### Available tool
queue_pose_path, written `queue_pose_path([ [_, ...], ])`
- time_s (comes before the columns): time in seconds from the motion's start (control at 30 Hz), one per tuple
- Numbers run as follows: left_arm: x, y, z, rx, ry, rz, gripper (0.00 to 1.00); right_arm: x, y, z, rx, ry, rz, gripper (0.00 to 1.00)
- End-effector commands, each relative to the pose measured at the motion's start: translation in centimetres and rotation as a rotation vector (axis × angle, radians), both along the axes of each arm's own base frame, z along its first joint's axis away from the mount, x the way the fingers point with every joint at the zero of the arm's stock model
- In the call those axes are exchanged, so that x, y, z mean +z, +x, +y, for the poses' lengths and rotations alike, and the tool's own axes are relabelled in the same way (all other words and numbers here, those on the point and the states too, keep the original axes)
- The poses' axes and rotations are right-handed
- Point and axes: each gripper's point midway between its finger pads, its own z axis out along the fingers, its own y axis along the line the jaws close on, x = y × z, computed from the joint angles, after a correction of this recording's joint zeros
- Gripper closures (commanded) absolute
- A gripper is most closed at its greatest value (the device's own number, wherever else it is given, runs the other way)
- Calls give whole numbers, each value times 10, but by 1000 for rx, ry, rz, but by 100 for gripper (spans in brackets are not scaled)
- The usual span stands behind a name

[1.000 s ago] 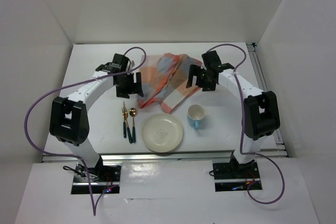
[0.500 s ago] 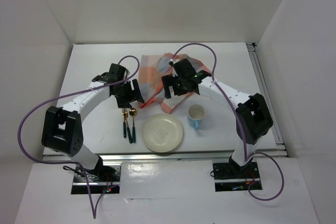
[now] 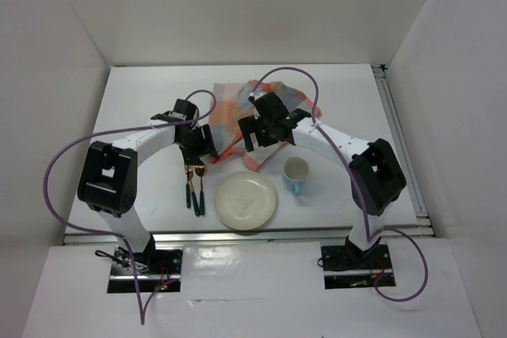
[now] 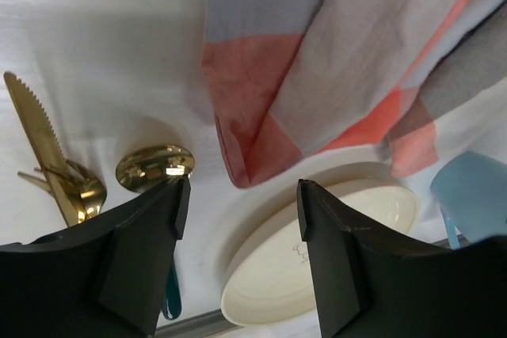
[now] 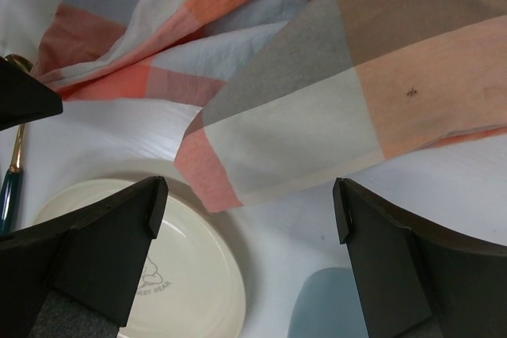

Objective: Set the dinner table for one person

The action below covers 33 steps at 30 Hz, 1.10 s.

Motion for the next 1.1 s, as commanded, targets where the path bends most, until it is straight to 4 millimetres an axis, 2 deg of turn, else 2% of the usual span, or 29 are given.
queue_pose_path([
  [0.0, -1, 17, -5, 18, -24, -19, 27, 10, 11, 9, -3, 18, -54, 1],
  [0.2, -11, 19, -7, 5, -28, -7, 29, 5, 11, 6, -9, 1, -44, 1],
  [0.3, -8, 22, -8, 5, -30, -16, 33, 5, 11, 6, -16, 6, -41, 1],
  [0.4, -8, 22, -8, 5, -30, -16, 47, 5, 11, 6, -16, 6, -41, 1],
  [0.43, -8, 22, -8, 5, -30, -16, 55, 5, 11, 6, -16, 6, -41, 1],
  [0.57, -2, 28, -9, 5, -35, -35, 66, 5, 11, 6, -16, 6, -41, 1],
  [0.6, 1, 31, -10, 5, -37, -44, 66, 2, 9, 5, -16, 0, -34, 1],
  [0.63, 0, 29, -9, 5, -35, -36, 72, 2, 9, 5, -16, 0, -34, 1],
  [0.7, 8, 35, -11, 5, -39, -53, 77, 3, 7, 10, 9, 5, -41, 1],
  [0.73, 15, 35, -11, -3, -38, -64, 89, 3, 9, 8, 7, -8, -50, 1],
  [0.77, 17, 35, -11, -3, -37, -60, 94, 3, 6, 11, 12, -13, -55, 1],
  [0.8, 28, 41, -12, -4, -45, -91, 100, 3, 4, 14, 17, -21, -61, 1],
  [0.9, 42, 46, -14, -4, -51, -113, 100, -6, 2, 16, 32, -71, -73, 1],
  [1.07, 53, 52, -15, -4, -55, -132, 100, -31, -3, 23, 38, -147, -64, 1],
])
